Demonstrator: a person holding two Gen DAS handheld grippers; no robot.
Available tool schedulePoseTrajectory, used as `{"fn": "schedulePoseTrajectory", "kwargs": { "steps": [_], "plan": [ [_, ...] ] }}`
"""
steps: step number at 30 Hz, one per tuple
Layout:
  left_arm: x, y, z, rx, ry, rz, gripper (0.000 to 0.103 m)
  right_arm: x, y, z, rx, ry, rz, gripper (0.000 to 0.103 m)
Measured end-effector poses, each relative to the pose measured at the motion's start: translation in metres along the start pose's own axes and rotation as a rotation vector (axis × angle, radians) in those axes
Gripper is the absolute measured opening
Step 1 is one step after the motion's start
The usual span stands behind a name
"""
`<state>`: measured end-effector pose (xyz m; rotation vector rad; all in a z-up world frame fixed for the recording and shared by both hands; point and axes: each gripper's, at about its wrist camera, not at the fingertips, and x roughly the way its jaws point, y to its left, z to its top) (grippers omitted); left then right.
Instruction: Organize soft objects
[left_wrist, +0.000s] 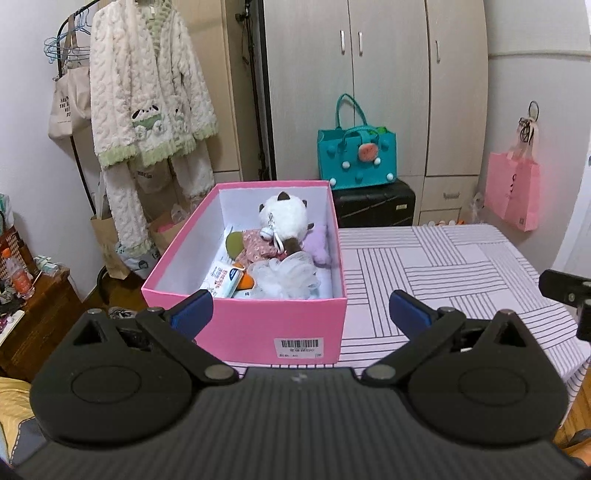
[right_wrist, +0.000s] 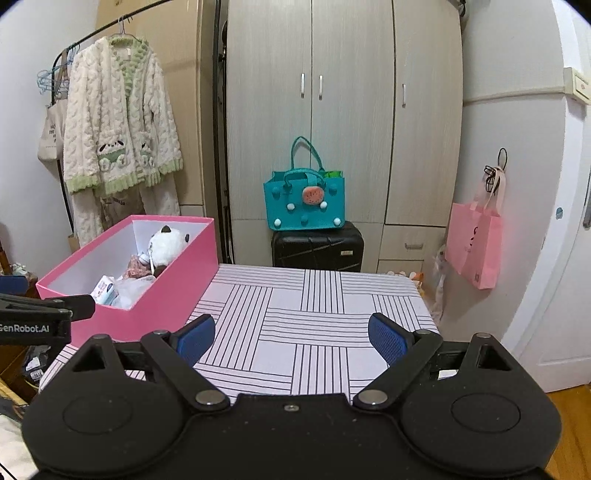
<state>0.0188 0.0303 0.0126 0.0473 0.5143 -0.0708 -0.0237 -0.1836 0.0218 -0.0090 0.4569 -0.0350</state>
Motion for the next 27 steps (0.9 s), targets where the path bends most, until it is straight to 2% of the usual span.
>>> {"fn": "schedulePoseTrajectory", "kwargs": {
  "steps": [6,10,22,27],
  "plan": [
    [-0.009,0.004,-0.003,-0.019,-0.042,-0.006,0.103,-0.012,0.000,-0.001,0.000,-0.074,-0.030,0.093],
    [-0.009,0.007,-0.006,-0.033,-0.047,-0.029,0.103,-0.016,0.001,-0.004,-0.007,-0.094,-0.022,0.093],
    [-0.007,0.004,-0.010,-0.008,-0.029,0.008,0.103,-0.018,0.004,-0.010,-0.015,-0.081,-0.045,0.093],
    [-0.007,0.007,-0.012,-0.020,-0.019,-0.003,0.103,-0.017,0.002,-0.012,-0.014,-0.073,-0.048,0.093]
  ]
}}
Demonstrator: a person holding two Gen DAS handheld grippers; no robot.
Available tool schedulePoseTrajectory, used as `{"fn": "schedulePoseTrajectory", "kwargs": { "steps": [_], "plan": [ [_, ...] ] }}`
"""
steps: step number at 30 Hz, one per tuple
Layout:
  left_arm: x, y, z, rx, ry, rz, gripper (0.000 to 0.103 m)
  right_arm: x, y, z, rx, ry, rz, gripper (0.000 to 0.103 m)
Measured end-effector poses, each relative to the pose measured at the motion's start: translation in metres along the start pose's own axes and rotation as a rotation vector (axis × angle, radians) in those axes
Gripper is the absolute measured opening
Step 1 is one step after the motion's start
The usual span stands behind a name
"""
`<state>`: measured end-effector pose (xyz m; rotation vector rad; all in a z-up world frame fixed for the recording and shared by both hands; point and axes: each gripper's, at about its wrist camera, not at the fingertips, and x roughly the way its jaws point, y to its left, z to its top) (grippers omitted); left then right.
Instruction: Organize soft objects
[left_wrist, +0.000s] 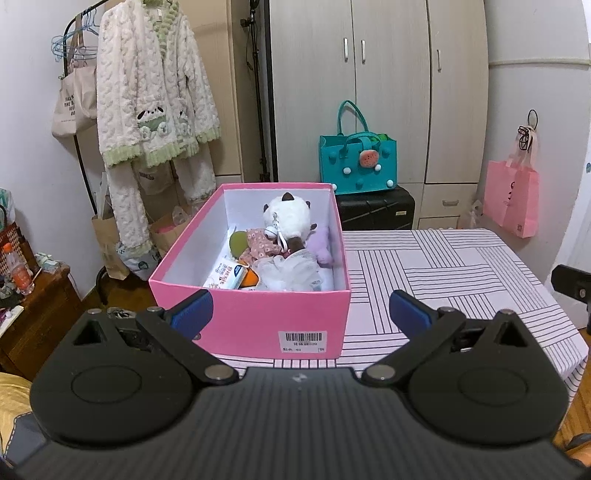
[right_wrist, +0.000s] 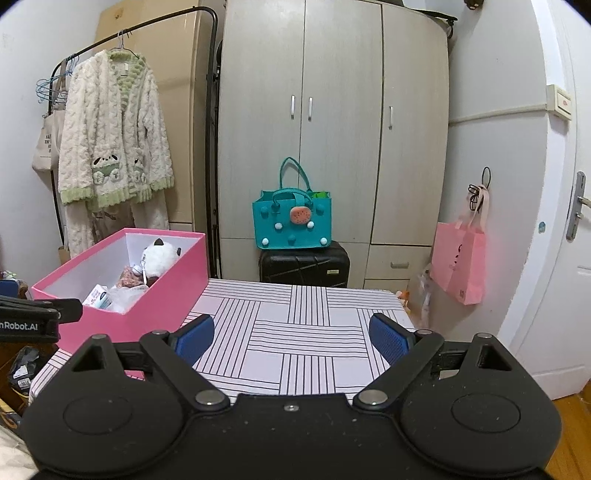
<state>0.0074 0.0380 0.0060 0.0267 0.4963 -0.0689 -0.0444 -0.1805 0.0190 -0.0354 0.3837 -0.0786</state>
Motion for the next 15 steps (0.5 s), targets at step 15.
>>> {"fn": "schedulePoseTrajectory", "kwargs": {
  "steps": [15],
  "plan": [
    [-0.0051,-0.0033,0.0000,0.010,-0.010,0.003,0.103,-0.0027,0.0012,-0.0007,-0.009,-0.004,0.003,0.093]
  ]
}}
